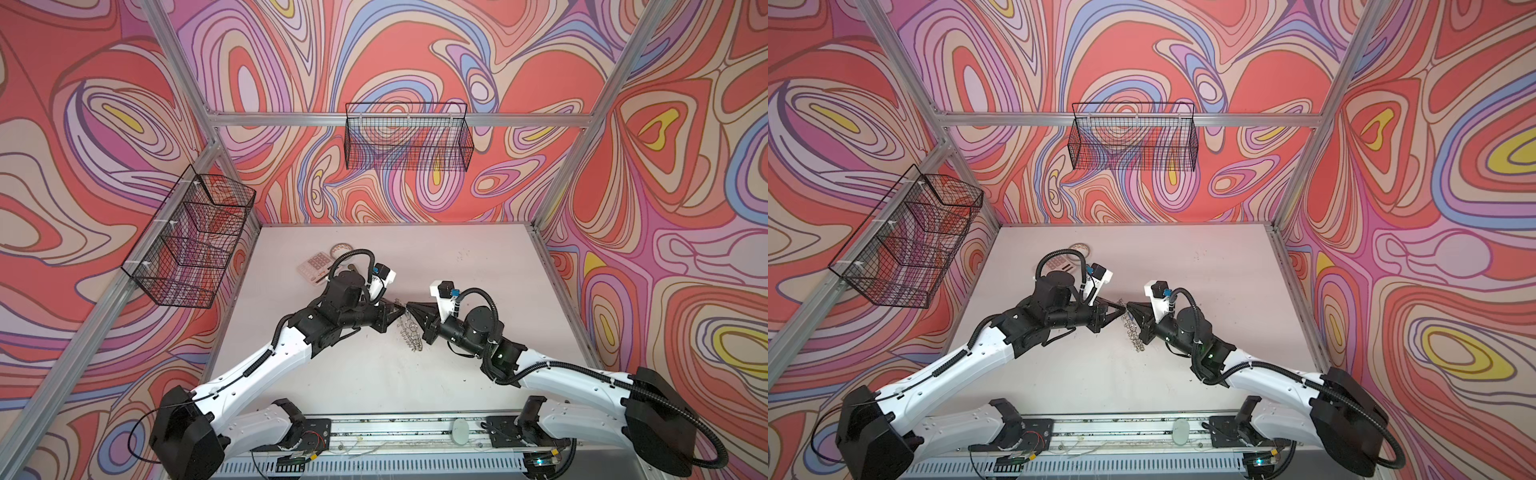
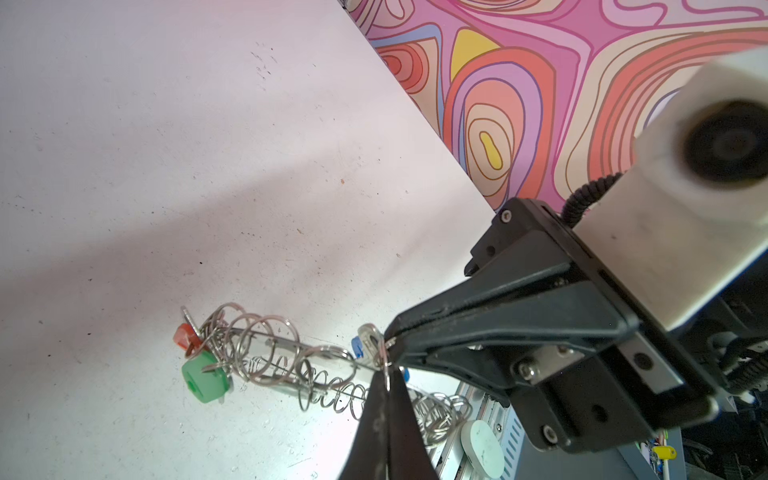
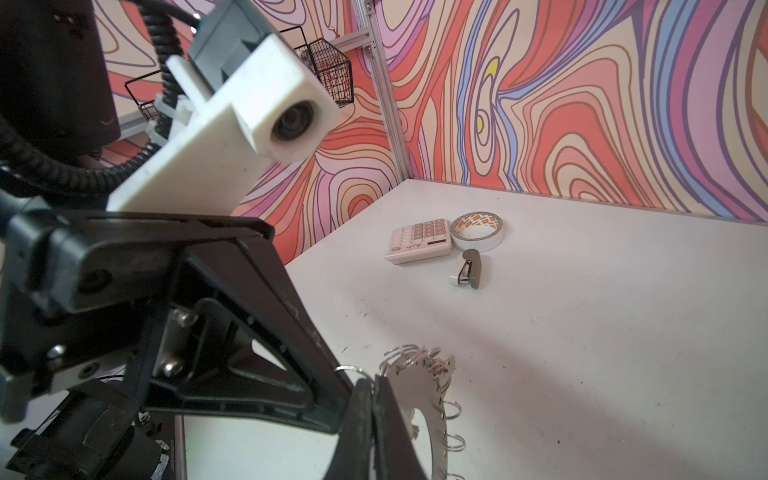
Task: Put the keys on the keyring
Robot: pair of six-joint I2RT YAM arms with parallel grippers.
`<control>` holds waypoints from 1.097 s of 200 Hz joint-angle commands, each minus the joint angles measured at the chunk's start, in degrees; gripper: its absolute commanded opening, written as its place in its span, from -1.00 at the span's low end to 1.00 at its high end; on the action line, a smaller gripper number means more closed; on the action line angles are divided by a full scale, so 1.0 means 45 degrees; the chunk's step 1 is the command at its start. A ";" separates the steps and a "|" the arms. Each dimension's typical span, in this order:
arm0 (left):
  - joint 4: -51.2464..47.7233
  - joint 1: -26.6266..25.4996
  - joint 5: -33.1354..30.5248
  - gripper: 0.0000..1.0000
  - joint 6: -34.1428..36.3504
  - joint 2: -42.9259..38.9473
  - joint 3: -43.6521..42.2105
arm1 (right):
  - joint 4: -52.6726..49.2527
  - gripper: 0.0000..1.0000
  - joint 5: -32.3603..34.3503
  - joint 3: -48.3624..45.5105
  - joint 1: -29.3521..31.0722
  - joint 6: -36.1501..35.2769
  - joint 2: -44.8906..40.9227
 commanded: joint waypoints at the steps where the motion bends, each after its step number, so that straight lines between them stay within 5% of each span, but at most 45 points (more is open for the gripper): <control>1: 0.1285 -0.0151 0.0665 -1.00 -0.0205 -0.0258 0.0063 | -0.0651 -1.00 0.0928 -0.0393 -0.0010 -0.0038 0.0017; 219: 0.1761 -0.0156 0.0049 -1.00 -0.0934 0.0230 -0.0192 | 0.1025 -1.00 0.0321 -0.0997 0.0016 0.0562 -0.1370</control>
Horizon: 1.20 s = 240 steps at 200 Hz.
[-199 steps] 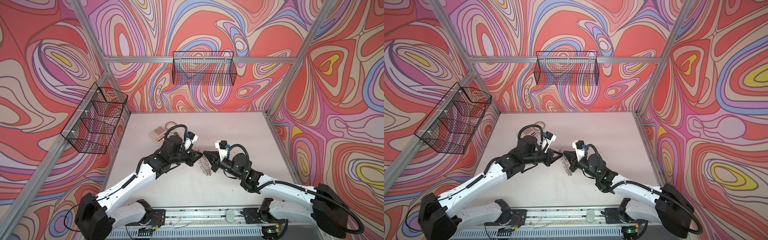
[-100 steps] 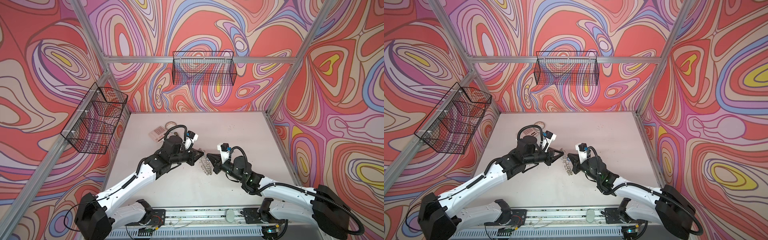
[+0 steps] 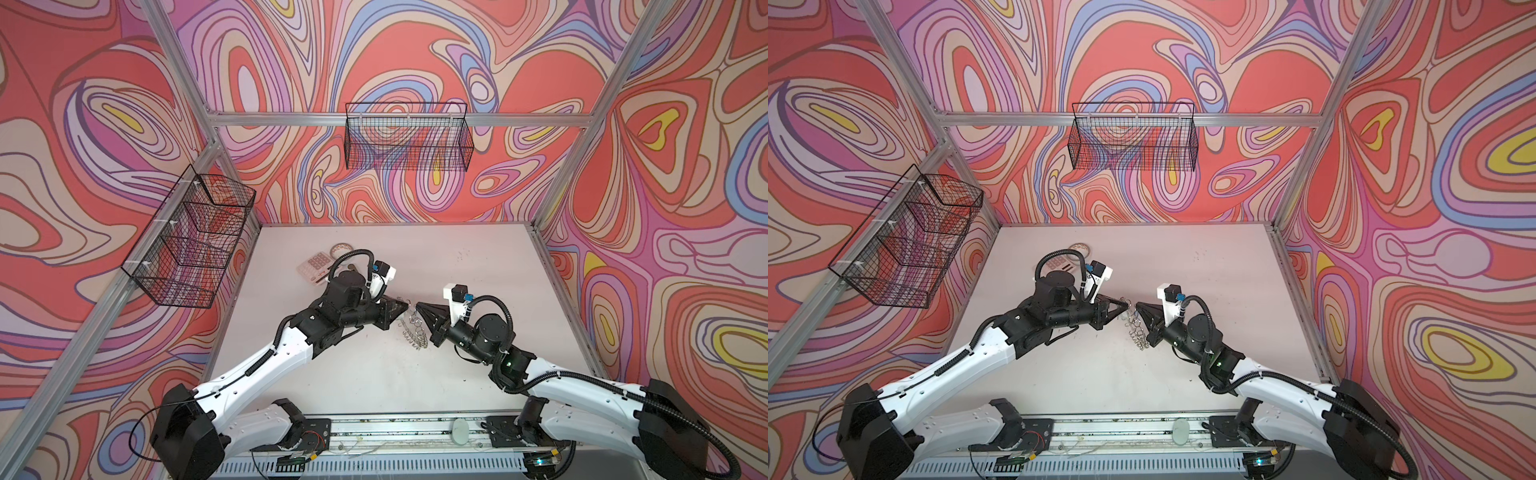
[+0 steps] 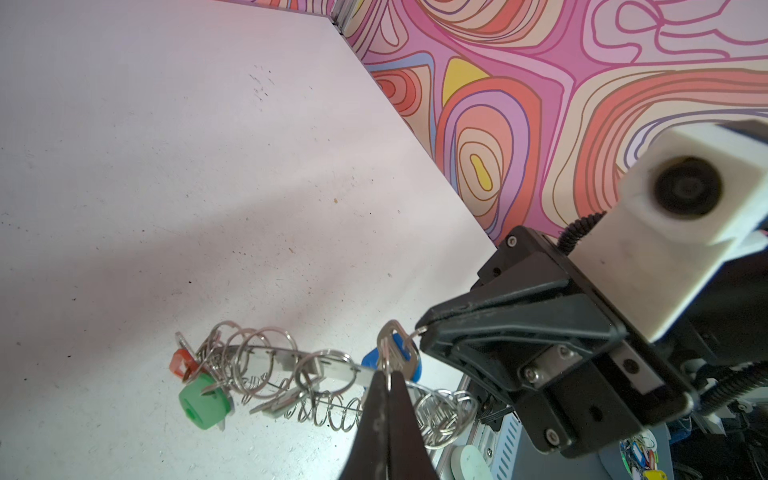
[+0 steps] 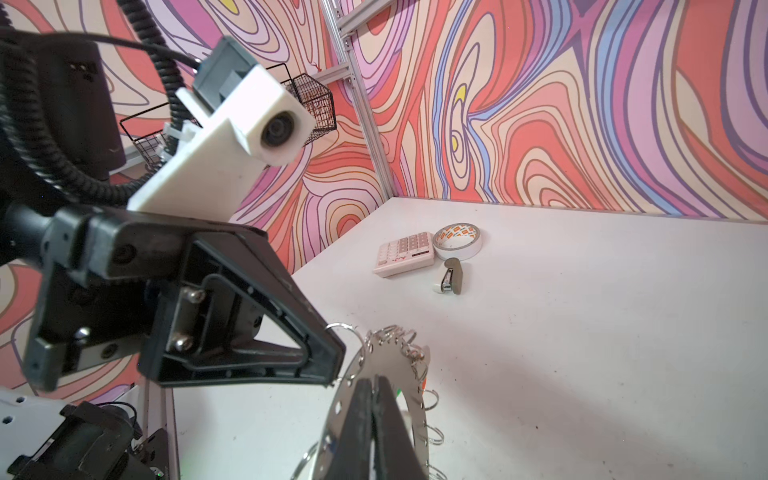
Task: Put the keys on the keyring
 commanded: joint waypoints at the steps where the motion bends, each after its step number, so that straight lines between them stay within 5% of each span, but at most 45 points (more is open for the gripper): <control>1: 0.0742 -0.0066 0.0236 -1.00 -0.0240 0.0070 -0.0041 | 0.0468 -1.00 -0.0370 0.0066 0.0016 0.0040 -0.0112; 157: 0.0748 -0.0228 0.0786 -1.00 -0.0201 0.0373 0.0078 | 0.0979 -1.00 -0.0830 0.0494 0.0118 -0.0182 0.0722; 240: 0.0442 -0.0288 0.0619 -1.00 -0.0044 0.0343 0.0176 | 0.0113 -1.00 0.0341 0.0605 0.0274 -0.0655 0.0840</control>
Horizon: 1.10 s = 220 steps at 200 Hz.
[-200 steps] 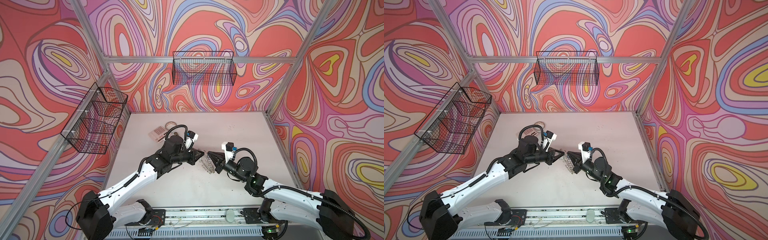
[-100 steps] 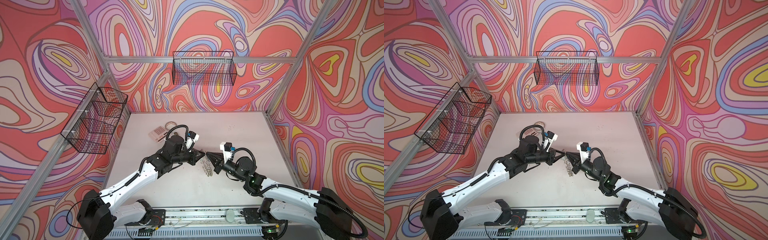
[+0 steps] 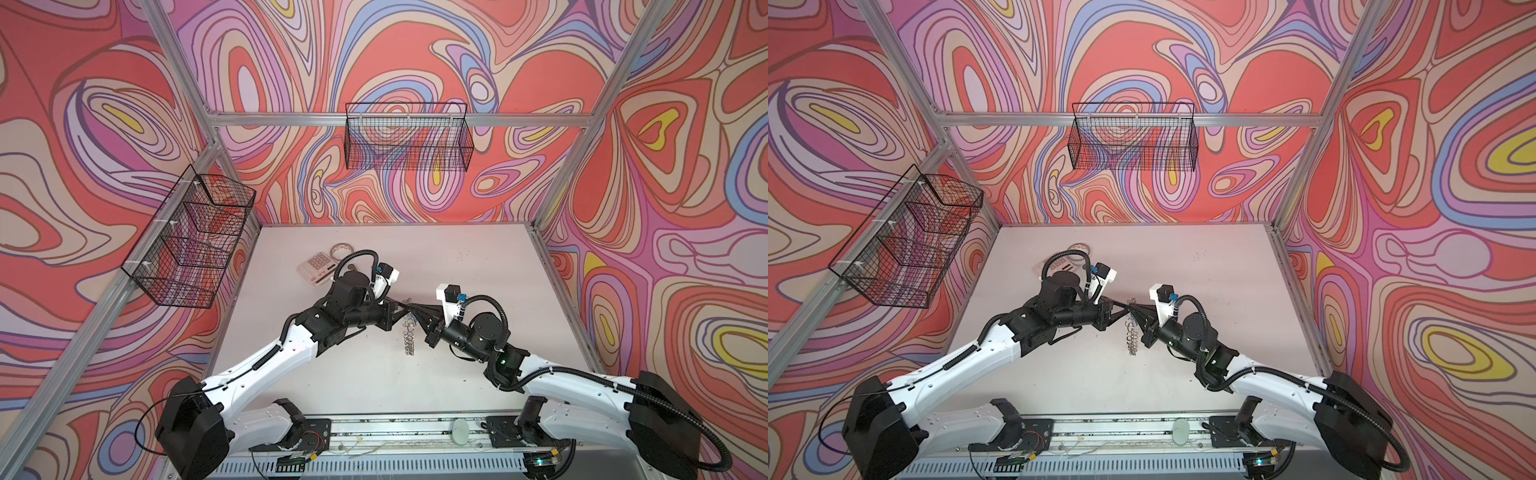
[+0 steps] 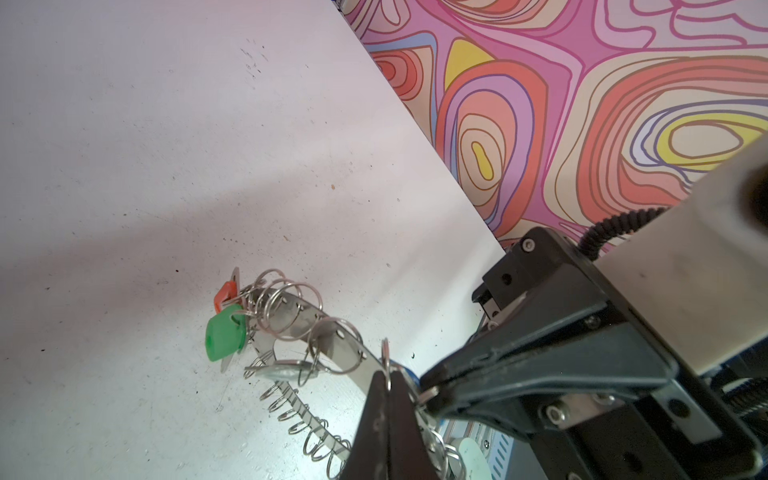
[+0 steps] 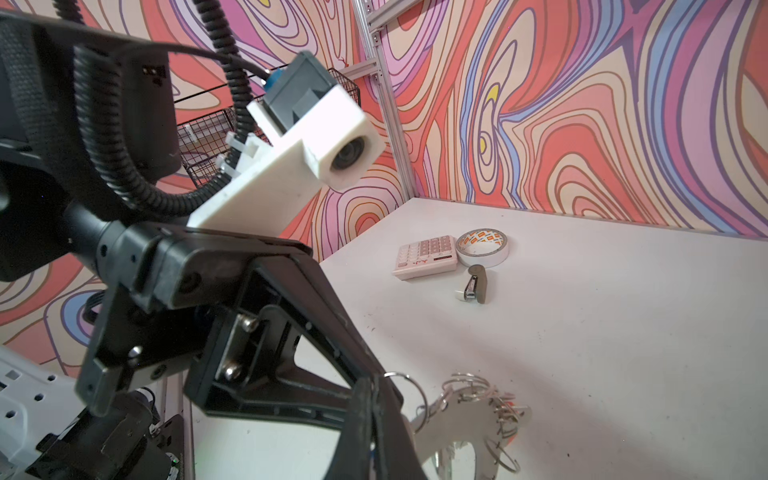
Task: Put the keys on the keyring
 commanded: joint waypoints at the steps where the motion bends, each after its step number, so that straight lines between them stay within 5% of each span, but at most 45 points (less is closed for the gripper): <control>1: 0.0344 -0.0196 0.0337 -1.00 0.0024 -0.0084 0.0199 | -0.0472 -1.00 0.0823 0.0259 0.0055 -0.0257 0.0036; 220: -0.0033 -0.0332 0.0664 -1.00 0.0043 0.0283 0.0586 | -0.0021 -1.00 0.0383 0.0086 0.0170 -0.0452 -0.0128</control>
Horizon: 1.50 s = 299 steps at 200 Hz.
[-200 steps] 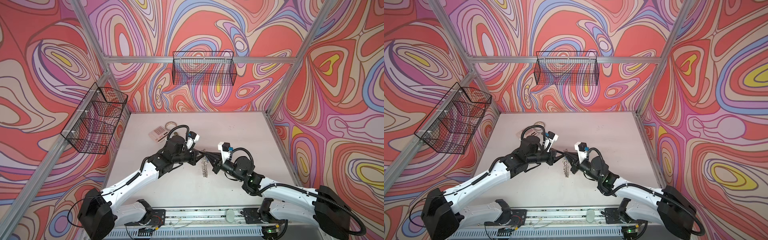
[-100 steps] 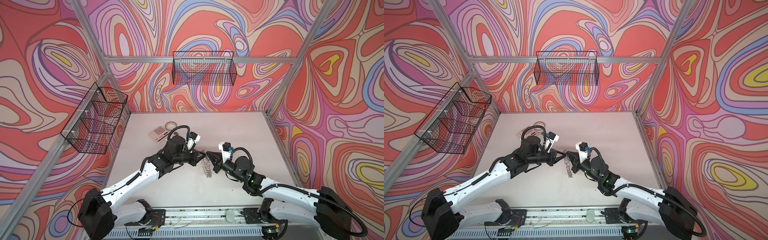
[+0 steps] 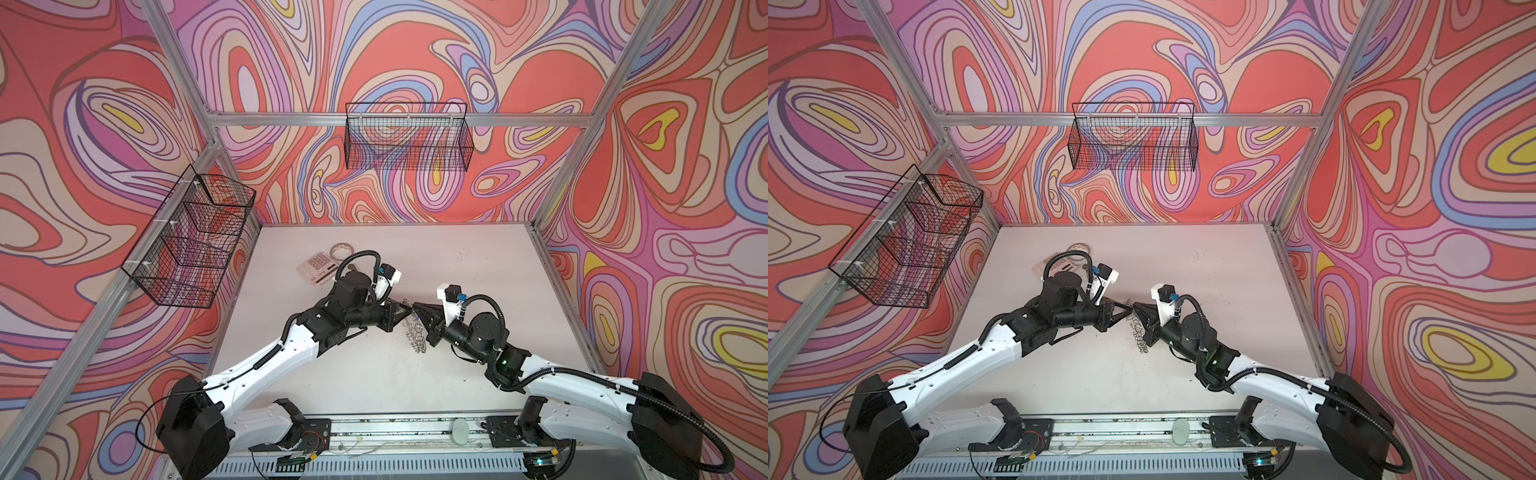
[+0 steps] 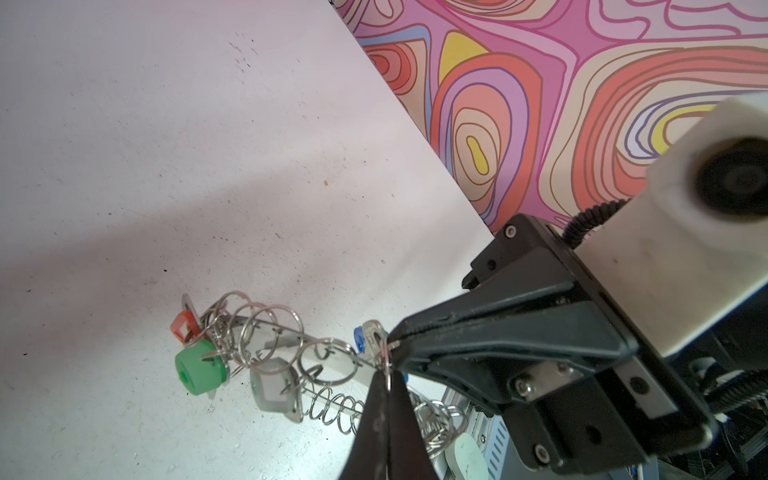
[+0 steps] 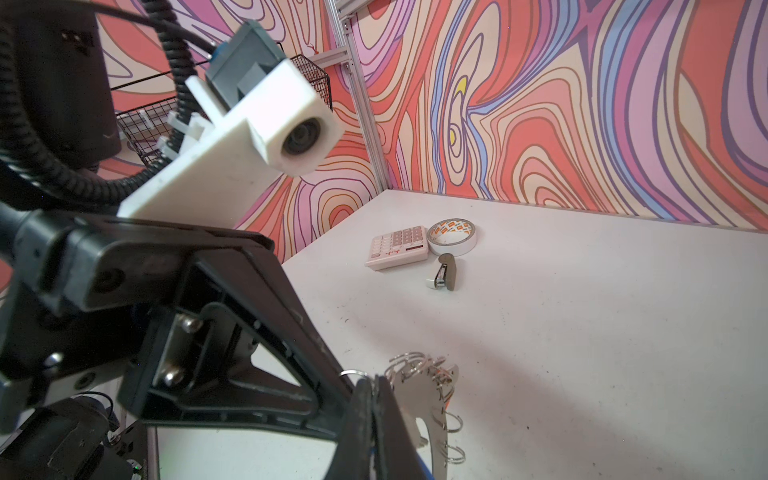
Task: Put the keys on the keyring
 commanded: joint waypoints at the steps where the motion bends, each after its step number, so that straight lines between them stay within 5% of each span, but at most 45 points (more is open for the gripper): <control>1: 0.0006 -0.0187 0.0538 -1.00 0.0038 0.0179 0.0510 | 0.0673 -1.00 -0.0437 0.0086 0.0135 -0.0228 0.0047; 105: -0.0363 -0.0206 0.0645 -1.00 -0.0020 0.0533 0.0863 | 0.0608 -1.00 -0.0404 0.0067 0.0266 -0.0337 0.0242; 169: -0.0092 -0.0226 0.0305 -1.00 -0.0003 0.0194 0.0591 | -0.0480 -1.00 0.1844 0.0160 0.0275 0.0047 -0.0006; 299: 0.0730 -0.0304 -0.0530 -1.00 -0.0037 -0.0277 0.0034 | -0.0773 -1.00 0.2327 -0.0123 0.0301 0.0931 0.0018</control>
